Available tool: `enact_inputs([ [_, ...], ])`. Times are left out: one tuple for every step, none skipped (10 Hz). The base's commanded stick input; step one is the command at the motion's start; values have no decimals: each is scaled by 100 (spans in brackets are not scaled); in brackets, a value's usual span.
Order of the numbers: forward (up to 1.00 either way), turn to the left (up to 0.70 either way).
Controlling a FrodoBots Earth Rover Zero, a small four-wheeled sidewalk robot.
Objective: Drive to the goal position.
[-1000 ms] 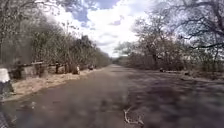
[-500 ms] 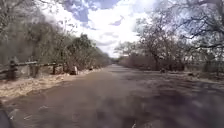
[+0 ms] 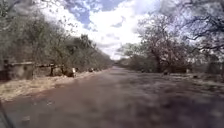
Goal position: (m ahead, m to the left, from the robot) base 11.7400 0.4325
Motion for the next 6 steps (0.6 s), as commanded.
enact_inputs([
  [70,0],
  [70,0],
  [70,0],
  [70,0],
  [70,0],
  [70,0],
])
